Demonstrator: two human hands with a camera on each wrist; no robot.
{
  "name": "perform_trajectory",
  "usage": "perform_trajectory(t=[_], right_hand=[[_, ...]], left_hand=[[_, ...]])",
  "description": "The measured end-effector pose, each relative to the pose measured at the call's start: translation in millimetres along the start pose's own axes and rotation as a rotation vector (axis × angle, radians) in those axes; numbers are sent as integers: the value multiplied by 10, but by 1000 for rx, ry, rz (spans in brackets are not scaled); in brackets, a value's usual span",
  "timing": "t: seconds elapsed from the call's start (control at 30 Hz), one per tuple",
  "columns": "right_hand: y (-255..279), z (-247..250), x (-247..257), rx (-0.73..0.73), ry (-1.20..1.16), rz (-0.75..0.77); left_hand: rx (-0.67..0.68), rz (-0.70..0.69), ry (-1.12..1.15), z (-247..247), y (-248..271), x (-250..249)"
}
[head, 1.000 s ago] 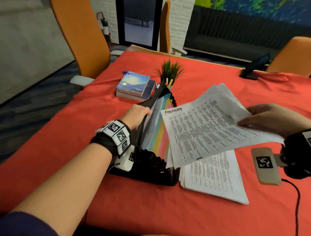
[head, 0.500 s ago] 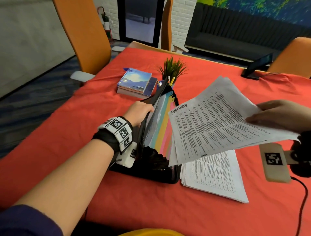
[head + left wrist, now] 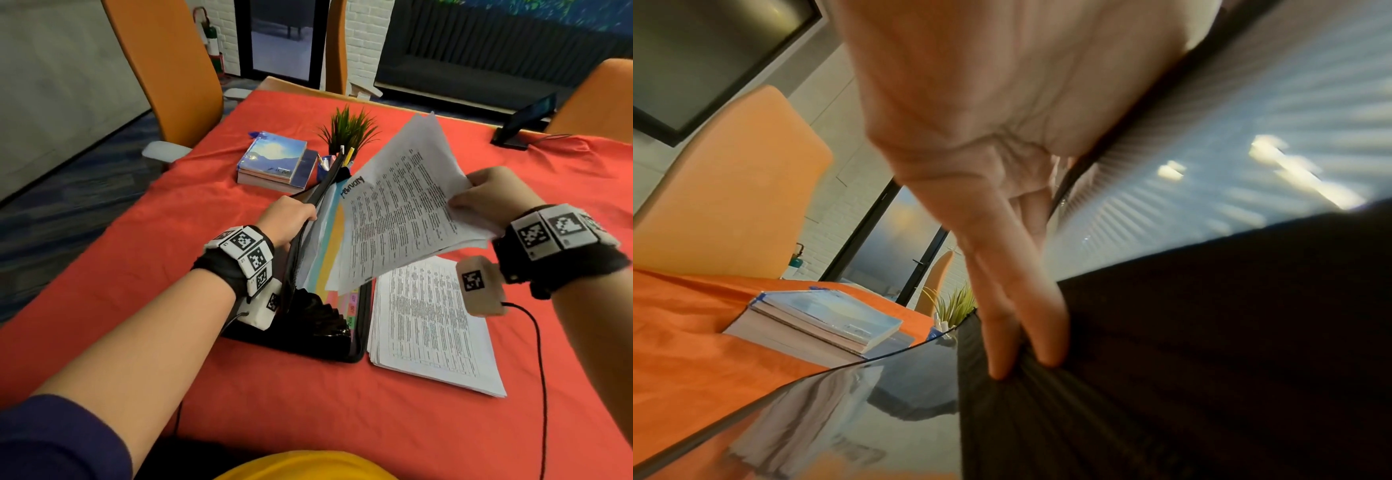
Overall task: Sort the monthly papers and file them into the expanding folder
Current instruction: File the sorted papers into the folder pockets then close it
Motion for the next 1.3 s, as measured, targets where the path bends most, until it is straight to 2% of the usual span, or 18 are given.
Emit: perform_trajectory(t=[0.27, 0.4, 0.5, 0.63, 0.73, 1.0, 1.17, 1.3], right_hand=[[297, -204, 246, -122, -50, 82], [442, -479, 326, -117, -79, 105], [403, -614, 330, -117, -83, 63], [284, -835, 302, -59, -58, -32], [303, -996, 339, 11, -31, -19], [304, -655, 335, -24, -23, -38], [204, -1062, 577, 49, -97, 41], [186, -1470, 485, 176, -214, 19]], left_hand=[[-9, -31, -45, -13, -55, -32], [-62, 3, 1, 15, -104, 44], [-78, -16, -45, 18, -91, 21], [-117, -46, -19, 52, -9, -59], [-167, -53, 2, 182, -26, -38], [-197, -48, 22, 295, -34, -14], [-108, -67, -10, 153, 20, -95], [-105, -84, 72, 145, 43, -106]])
Point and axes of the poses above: each hand's wrist, its own y-axis away from the middle knuckle, its own z-axis out of the back of the hand, x = y × z, the point moved 9 cm from there along -y, towards the middle knuckle
